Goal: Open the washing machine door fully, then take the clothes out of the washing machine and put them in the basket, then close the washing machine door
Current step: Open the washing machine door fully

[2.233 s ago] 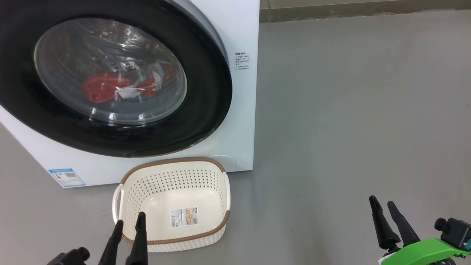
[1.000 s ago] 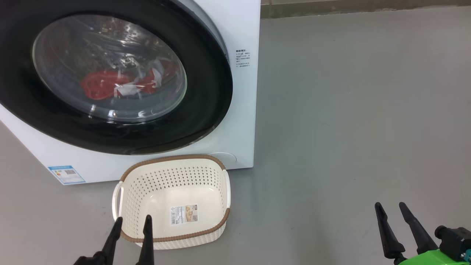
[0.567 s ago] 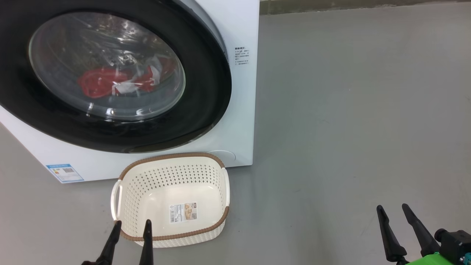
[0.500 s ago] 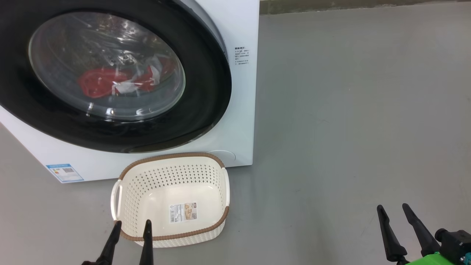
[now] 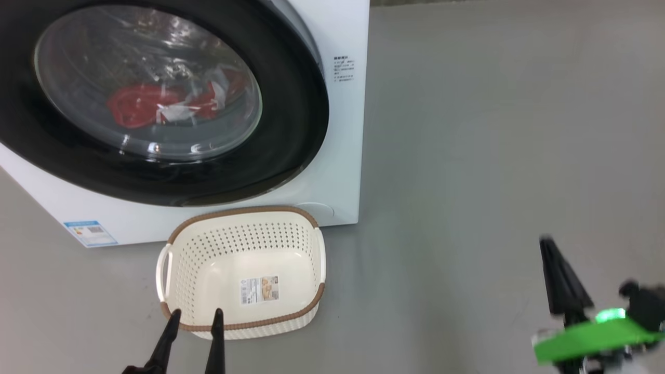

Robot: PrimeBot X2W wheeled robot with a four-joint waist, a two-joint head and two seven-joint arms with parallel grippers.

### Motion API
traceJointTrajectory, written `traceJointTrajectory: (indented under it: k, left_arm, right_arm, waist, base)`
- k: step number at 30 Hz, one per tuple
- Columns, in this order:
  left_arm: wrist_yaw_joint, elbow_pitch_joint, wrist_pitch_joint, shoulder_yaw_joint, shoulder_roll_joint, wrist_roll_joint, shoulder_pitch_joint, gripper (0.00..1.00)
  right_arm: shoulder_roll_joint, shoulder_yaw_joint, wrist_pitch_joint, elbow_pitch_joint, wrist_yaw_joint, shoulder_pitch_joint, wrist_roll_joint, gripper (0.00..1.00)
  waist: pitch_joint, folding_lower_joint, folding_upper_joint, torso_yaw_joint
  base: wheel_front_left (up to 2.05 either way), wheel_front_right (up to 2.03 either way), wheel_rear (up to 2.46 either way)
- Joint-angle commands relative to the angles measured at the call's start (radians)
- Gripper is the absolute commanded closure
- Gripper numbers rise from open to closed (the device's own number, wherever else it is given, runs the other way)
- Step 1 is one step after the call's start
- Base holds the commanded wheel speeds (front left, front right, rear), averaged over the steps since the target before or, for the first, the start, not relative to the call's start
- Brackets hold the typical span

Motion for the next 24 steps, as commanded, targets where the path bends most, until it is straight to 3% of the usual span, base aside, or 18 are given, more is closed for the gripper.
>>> traceJointTrajectory:
  k: [1, 6, 24]
  left_arm:
    - [0.001, -0.028, -0.012, 0.02, 0.009, -0.007, -0.043, 0.0]
    - [0.002, -0.037, -0.012, -0.006, 0.009, -0.018, -0.066, 0.0]
    - [0.036, -0.073, -0.012, -0.121, 0.009, -0.076, -0.185, 0.0]
  right_arm:
    - [-0.015, 0.041, -0.012, -0.04, -0.001, -0.104, 0.049, 1.0]
    - [-0.035, 0.086, -0.012, -0.043, -0.001, -0.227, 0.107, 1.0]
    - [-0.203, 0.363, -0.012, 0.094, -0.001, -0.776, 0.358, 1.0]
  waist:
    - [0.016, -0.0001, -0.0001, 0.01]
    - [0.041, -0.0001, -0.0001, 0.032]
    - [0.222, -0.0001, -0.0001, 0.157]
  base:
    - [0.0, 0.0, 0.0]
    - [0.0, 0.0, 0.0]
    - [0.0, 0.0, 0.0]
